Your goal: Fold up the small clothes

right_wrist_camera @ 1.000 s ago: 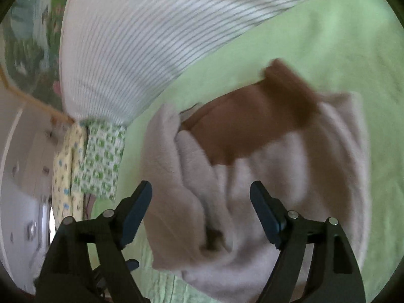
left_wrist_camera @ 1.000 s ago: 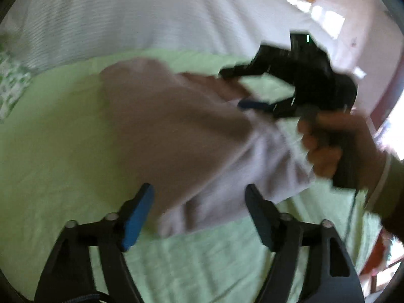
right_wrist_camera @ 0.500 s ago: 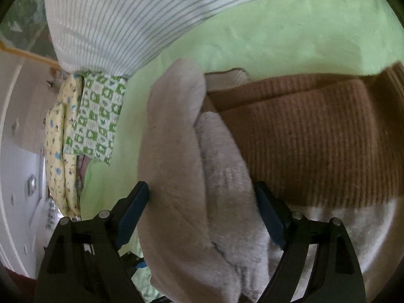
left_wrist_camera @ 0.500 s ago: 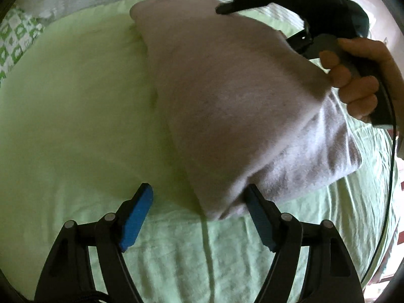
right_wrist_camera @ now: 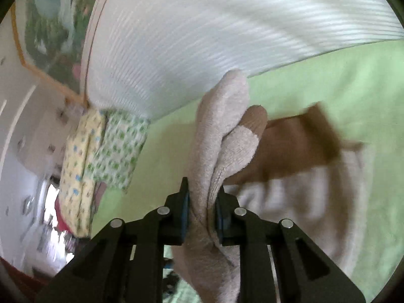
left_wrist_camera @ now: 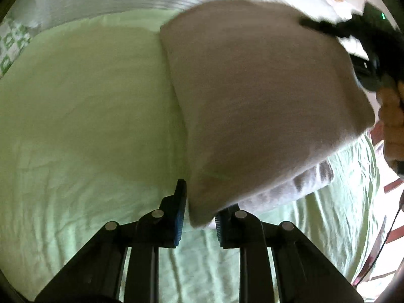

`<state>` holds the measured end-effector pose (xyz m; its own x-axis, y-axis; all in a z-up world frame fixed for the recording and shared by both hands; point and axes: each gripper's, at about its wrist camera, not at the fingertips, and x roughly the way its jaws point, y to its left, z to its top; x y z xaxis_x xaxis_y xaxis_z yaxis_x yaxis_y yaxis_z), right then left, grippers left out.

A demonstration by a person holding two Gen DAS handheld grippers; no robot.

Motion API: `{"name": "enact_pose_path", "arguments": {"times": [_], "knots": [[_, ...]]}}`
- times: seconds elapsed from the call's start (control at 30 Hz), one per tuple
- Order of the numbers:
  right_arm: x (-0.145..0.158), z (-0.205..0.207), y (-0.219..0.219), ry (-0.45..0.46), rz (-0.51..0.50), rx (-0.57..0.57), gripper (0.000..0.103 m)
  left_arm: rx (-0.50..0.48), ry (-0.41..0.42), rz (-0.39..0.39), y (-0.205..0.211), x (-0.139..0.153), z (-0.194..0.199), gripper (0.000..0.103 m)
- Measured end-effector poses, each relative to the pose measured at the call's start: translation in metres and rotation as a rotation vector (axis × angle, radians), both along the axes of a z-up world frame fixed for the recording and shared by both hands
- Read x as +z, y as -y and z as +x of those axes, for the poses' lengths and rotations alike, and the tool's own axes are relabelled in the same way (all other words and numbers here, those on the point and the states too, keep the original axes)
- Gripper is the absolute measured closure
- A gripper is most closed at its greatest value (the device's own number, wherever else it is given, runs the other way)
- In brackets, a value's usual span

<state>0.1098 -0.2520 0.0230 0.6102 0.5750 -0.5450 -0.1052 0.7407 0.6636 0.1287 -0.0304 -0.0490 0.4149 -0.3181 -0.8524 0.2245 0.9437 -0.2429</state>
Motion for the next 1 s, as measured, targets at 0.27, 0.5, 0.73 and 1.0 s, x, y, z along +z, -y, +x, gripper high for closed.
{"name": "enact_pose_path", "arguments": {"times": [0.27, 0.5, 0.73, 1.0], "knots": [[-0.080, -0.021, 0.044, -0.178, -0.146, -0.140, 0.085, -0.043, -0.039, 0.036, 0.043, -0.012, 0.005, 0.083], [-0.068, -0.020, 0.048, -0.121, -0.201, -0.171, 0.085, -0.066, -0.048, 0.051, 0.049, -0.008, 0.005, 0.083], [-0.101, -0.009, 0.043, -0.226, -0.212, -0.163, 0.074, -0.058, -0.069, 0.059, 0.057, -0.017, 0.008, 0.083], [-0.097, -0.082, 0.053, -0.212, -0.127, -0.230, 0.051, -0.011, -0.080, 0.016, 0.037, -0.008, 0.009, 0.080]]}}
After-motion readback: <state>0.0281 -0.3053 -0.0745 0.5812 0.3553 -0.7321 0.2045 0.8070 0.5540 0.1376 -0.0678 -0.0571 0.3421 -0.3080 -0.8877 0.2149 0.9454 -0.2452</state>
